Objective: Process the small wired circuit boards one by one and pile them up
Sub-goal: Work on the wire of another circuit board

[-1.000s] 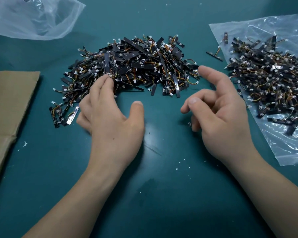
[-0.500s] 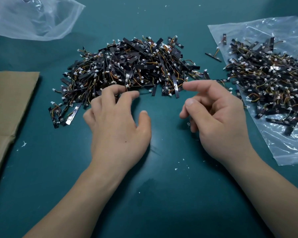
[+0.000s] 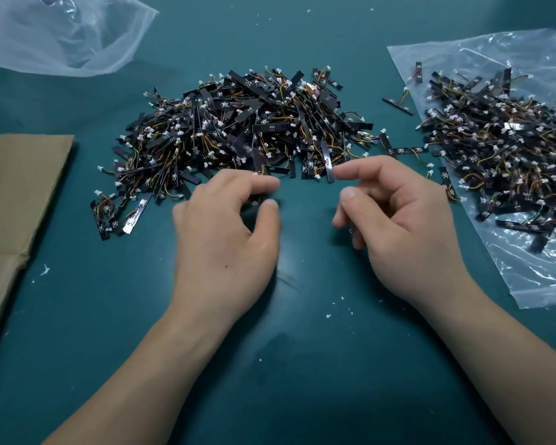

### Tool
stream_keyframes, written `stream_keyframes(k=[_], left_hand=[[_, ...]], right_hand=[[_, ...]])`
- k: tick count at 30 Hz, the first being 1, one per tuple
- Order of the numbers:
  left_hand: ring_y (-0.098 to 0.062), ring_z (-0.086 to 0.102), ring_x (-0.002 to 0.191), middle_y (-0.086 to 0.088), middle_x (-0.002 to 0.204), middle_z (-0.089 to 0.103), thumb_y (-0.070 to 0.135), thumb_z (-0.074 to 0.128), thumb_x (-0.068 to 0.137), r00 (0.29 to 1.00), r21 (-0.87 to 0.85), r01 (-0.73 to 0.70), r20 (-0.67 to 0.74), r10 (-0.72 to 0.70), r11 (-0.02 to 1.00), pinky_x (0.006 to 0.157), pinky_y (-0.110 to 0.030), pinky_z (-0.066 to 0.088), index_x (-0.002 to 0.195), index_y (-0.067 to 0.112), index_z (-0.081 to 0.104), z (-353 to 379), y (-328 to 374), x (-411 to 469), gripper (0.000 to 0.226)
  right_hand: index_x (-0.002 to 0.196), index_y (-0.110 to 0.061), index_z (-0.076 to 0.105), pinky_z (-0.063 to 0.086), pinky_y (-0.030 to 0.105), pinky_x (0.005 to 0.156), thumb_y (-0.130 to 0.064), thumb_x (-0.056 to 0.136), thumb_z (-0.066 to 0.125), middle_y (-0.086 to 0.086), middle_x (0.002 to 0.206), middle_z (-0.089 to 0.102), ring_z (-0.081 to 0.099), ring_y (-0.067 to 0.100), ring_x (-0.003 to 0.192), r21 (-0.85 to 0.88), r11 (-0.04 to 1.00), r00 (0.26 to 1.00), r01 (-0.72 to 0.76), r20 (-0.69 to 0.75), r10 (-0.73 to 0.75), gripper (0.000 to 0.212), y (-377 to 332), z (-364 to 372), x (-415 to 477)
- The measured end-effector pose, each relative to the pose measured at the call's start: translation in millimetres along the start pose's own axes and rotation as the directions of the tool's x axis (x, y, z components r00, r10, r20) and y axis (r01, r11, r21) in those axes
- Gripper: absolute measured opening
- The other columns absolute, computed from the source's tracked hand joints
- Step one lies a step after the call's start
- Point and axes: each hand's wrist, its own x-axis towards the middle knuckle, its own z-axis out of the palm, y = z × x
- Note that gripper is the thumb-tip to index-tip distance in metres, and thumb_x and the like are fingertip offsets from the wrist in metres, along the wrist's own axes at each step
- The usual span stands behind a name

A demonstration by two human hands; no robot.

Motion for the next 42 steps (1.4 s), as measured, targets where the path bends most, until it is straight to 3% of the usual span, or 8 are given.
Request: stream_keyframes(k=[2,5,11,15,21,26,32,42], left_hand=[[-0.002,0.063,0.088,0.021,0.095,0.069,0.018,0.063,0.094,0.999,-0.147,-0.018,-0.038,0.012,0.989,0.084,-0.021,0.048,0.098,0.033,0.076,-1.6,1.1,0.3,0.02],[-0.004,0.061,0.074,0.018,0.086,0.069,0.011,0.065,0.095,0.998,-0.232,-0.053,-0.047,0.043,0.971,0.068,-0.008,0.039,0.094,0.028,0.077,-2.1,2.7,0.2,0.021],[-0.01,0.063,0.073,0.017,0.084,0.071,0.009,0.066,0.093,0.989,-0.294,-0.141,-0.007,0.145,0.945,0.066,-0.013,0.043,0.09,0.027,0.074,-1.3,5.0,-3.0,0.02],[-0.018,0.067,0.079,0.01,0.086,0.066,0.017,0.065,0.09,1.0,-0.393,-0.019,0.015,0.027,0.919,0.065,-0.031,0.052,0.095,0.029,0.054,-1.4,1.1,0.3,0.017],[-0.012,0.061,0.068,0.013,0.083,0.068,0.02,0.063,0.094,1.0,-0.354,-0.007,0.021,0.015,0.935,0.062,-0.016,0.048,0.105,0.032,0.065,-2.1,0.9,1.4,0.016],[-0.005,0.057,0.062,0.02,0.077,0.069,0.013,0.07,0.095,0.995,-0.319,-0.071,0.048,0.091,0.945,0.062,-0.008,0.04,0.098,0.029,0.075,-1.5,1.9,0.3,0.017],[-0.009,0.06,0.067,0.024,0.08,0.07,0.016,0.075,0.093,0.989,-0.312,-0.107,0.065,0.134,0.944,0.066,-0.01,0.042,0.097,0.032,0.08,-1.6,0.8,0.6,0.017],[-0.015,0.066,0.075,0.018,0.085,0.072,0.021,0.076,0.091,0.976,-0.328,-0.149,0.103,0.192,0.933,0.069,-0.012,0.045,0.102,0.033,0.077,-4.5,2.2,-0.6,0.016]], right_hand=[[0.109,-0.025,0.07,0.045,0.019,0.059,-0.015,0.097,0.059,-0.004,0.07,0.071,0.059,0.012,0.055,-0.015,1.0,1.0,0.005,0.007,-0.005,0.019,0.3,-0.4,0.4],[0.11,-0.03,0.068,0.048,0.023,0.059,-0.018,0.097,0.059,-0.005,0.071,0.071,0.058,0.014,0.055,-0.041,0.999,0.999,0.003,0.032,-0.001,0.02,0.9,0.1,0.6],[0.112,-0.03,0.067,0.05,0.031,0.062,-0.024,0.095,0.061,-0.009,0.074,0.071,0.06,0.019,0.058,-0.13,0.991,0.992,0.015,0.123,0.001,0.018,2.5,1.6,-0.1],[0.111,-0.028,0.068,0.051,0.03,0.063,-0.025,0.095,0.062,-0.008,0.075,0.072,0.062,0.019,0.061,-0.142,0.99,0.993,0.015,0.121,0.003,0.017,2.1,1.9,-0.1],[0.111,-0.028,0.069,0.052,0.033,0.064,-0.026,0.096,0.062,-0.008,0.075,0.072,0.062,0.019,0.063,-0.164,0.986,0.992,0.016,0.123,0.005,0.017,1.1,1.9,0.3],[0.109,-0.028,0.07,0.053,0.039,0.066,-0.027,0.095,0.063,-0.003,0.074,0.071,0.064,0.023,0.065,-0.167,0.986,0.992,0.022,0.128,-0.001,0.016,-0.9,1.1,-0.3],[0.095,-0.028,0.068,0.053,0.042,0.064,-0.03,0.095,0.062,-0.003,0.074,0.072,0.065,0.021,0.064,-0.186,0.982,0.99,0.03,0.142,-0.004,0.006,-1.8,1.0,1.0],[0.086,-0.031,0.063,0.052,0.044,0.057,-0.04,0.097,0.056,-0.007,0.075,0.072,0.06,0.021,0.058,-0.153,0.988,0.986,0.038,0.167,-0.012,0.016,-4.6,-0.6,1.1]])
